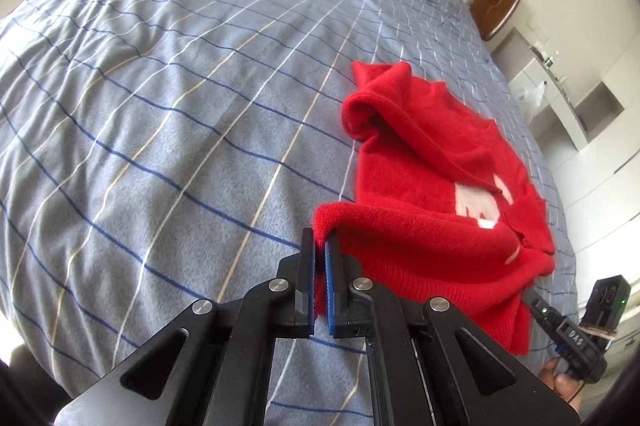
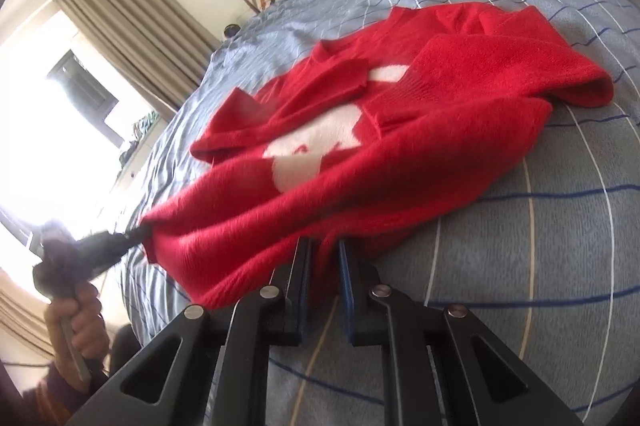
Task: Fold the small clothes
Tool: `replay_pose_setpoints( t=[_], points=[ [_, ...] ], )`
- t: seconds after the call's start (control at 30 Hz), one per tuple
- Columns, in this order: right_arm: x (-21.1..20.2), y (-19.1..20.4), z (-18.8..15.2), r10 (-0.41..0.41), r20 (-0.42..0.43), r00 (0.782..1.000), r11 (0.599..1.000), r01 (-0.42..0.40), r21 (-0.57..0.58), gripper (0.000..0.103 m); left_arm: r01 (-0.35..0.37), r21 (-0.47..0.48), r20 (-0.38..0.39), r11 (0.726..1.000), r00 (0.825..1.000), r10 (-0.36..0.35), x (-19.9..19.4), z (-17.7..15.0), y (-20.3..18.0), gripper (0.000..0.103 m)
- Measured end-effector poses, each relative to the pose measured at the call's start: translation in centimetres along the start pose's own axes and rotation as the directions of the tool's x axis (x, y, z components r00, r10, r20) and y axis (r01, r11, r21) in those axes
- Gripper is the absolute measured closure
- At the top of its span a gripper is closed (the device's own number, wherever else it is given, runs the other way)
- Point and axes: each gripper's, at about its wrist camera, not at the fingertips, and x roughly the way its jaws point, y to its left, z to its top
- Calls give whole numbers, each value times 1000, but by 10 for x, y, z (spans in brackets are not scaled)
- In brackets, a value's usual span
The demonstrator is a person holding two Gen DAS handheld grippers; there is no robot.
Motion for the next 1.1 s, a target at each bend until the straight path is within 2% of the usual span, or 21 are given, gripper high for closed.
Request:
replay_pose_setpoints(
  t=[0.03, 0.1, 0.27, 0.33, 0.37, 0.4, 0.5, 0.6, 0.7, 0.77, 0.8, 0.93, 1.03, 1.1],
  points=[
    [-2, 0, 3, 1, -4, 1000, 1000, -1, 21, 87, -3, 1, -6, 1000, 1000, 3, 3, 0, 0, 101],
    [-9, 5, -2, -5, -31, 999, 1000, 6, 29, 76, 2, 3, -13, 1000, 1000, -2, 4, -2, 2, 101],
    [0, 15, -47, 67, -187, 980, 996, -53, 78, 72, 14, -1, -32, 1000, 999, -14, 7, -8, 7, 101],
    [13, 23, -54, 41, -202, 978, 999, -35, 32, 80, 18, -1, -45, 1000, 999, -18, 7, -9, 8, 101],
    [12, 27, -55, 19, -183, 983, 1000, -19, 0, 98, 27, -2, -53, 1000, 998, -27, 3, -10, 9, 101],
    [6, 28, -54, 10, -160, 987, 1000, -13, -17, 98, 40, 0, -59, 999, 997, -40, -4, -11, 11, 101],
    [-43, 29, -55, 66, -104, 992, 997, -71, -40, 98, 100, 39, -99, 994, 990, -96, -34, -18, 12, 101],
    [-101, 30, -72, 81, -115, 990, 992, -91, -85, 98, 157, 108, -189, 982, 973, -135, -50, -44, 1, 100],
    [-128, 24, -99, 9, -157, 988, 995, -24, -98, 98, 180, 136, -264, 974, 954, -139, -40, -80, -8, 95],
    [-125, 11, -114, -38, -173, 984, 996, 25, -81, 98, 151, 151, -290, 977, 952, -103, -26, -101, -7, 75],
    [-120, 3, -119, -64, -180, 982, 996, 52, -71, 98, 136, 145, -303, 980, 949, -87, -19, -109, -5, 72],
    [-100, -14, -130, -131, -150, 980, 990, 120, -77, 97, 144, 124, -286, 982, 952, -104, -23, -121, 1, 69],
    [-96, -20, -132, -99, -138, 985, 995, 95, -42, 86, 147, 146, -267, 978, 958, -104, -28, -125, -4, 66],
    [-95, -23, -132, -65, -130, 989, 998, 63, -25, 69, 146, 150, -256, 978, 961, -105, -25, -125, -9, 66]
  ],
)
